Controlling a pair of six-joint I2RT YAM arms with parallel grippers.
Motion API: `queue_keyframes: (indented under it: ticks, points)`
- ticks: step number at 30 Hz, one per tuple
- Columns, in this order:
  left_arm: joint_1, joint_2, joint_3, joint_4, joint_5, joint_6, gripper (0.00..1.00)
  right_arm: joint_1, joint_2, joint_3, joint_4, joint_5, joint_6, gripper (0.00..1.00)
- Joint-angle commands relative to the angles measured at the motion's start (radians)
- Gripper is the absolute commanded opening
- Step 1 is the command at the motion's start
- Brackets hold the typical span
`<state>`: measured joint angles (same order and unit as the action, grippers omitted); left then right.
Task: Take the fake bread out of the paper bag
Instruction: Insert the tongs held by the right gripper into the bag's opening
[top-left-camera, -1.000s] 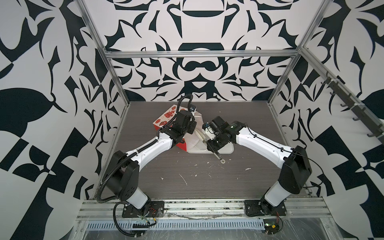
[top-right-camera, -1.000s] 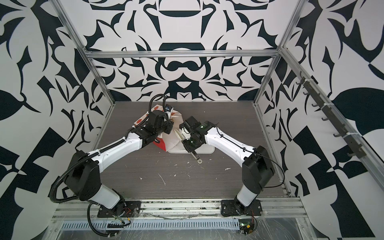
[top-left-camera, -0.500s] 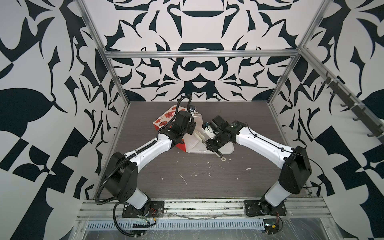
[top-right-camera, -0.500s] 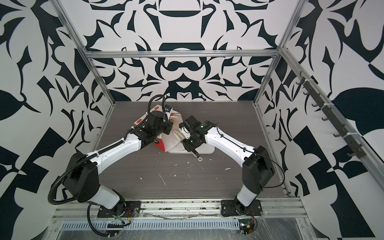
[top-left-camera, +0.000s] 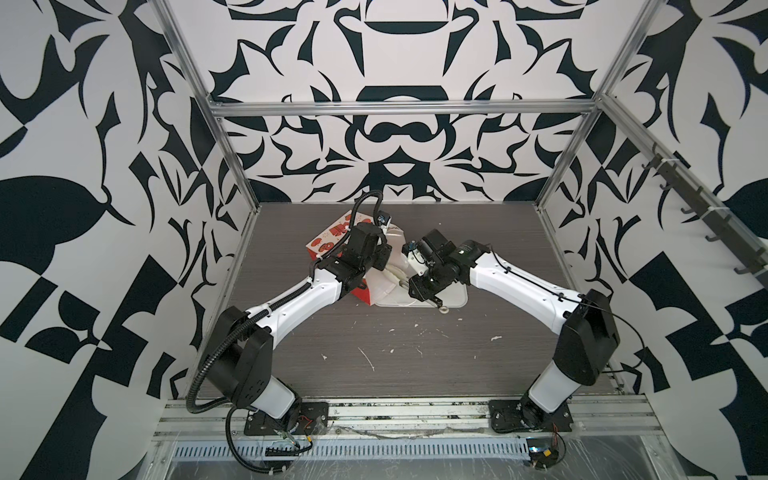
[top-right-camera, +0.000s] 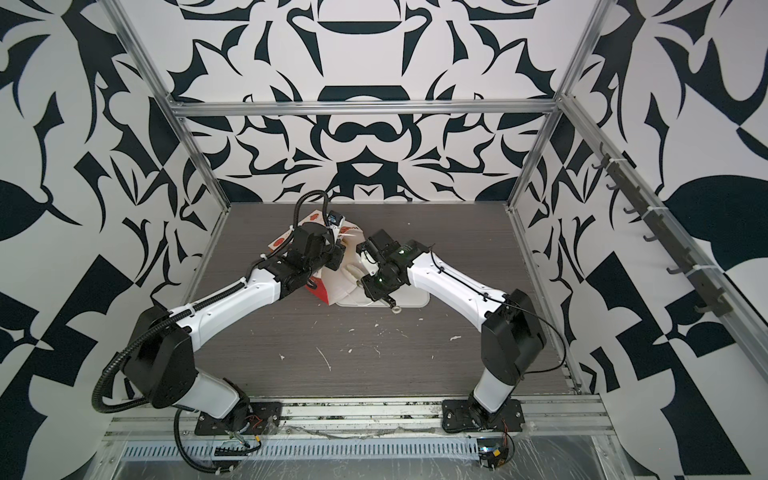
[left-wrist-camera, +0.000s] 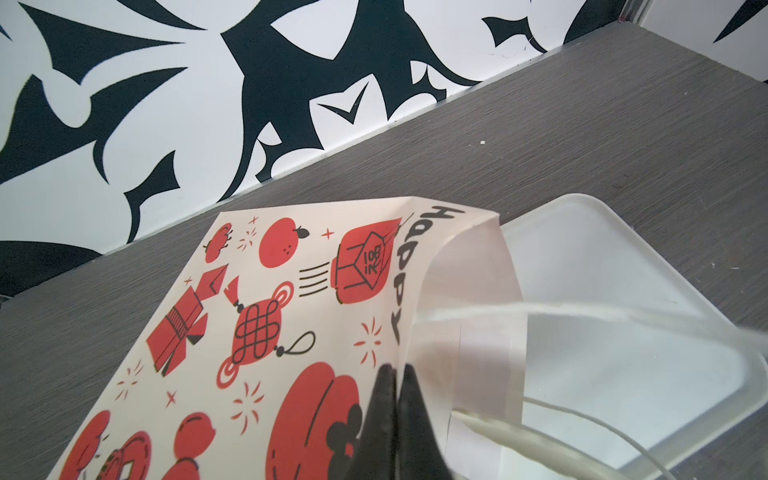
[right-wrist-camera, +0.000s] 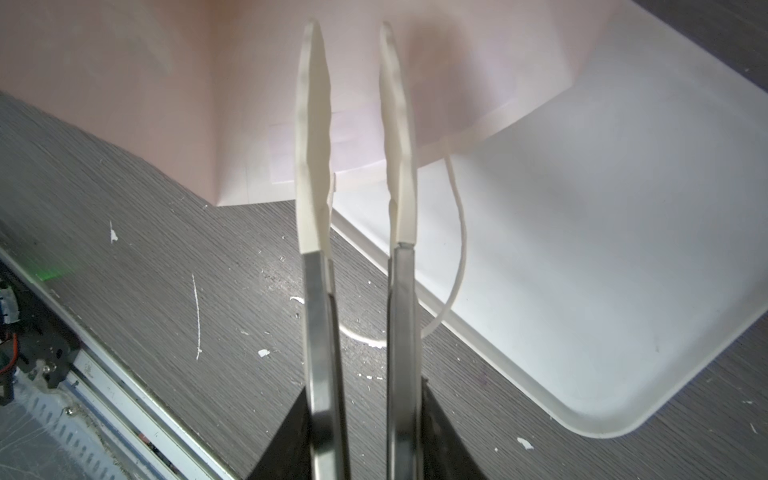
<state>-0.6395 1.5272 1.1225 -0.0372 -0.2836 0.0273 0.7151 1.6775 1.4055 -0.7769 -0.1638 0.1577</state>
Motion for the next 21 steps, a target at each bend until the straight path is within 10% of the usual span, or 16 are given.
queue_keyframes:
  ticks: [1, 21]
  points:
    - [0.003, -0.039, -0.010, 0.030, 0.019, -0.001, 0.00, 0.007, -0.021, 0.012, 0.067, 0.019, 0.011, 0.39]
    - [0.005, -0.003, 0.098, -0.065, 0.045, -0.040, 0.00, 0.147, -0.128, -0.260, 0.474, 0.519, -0.172, 0.40]
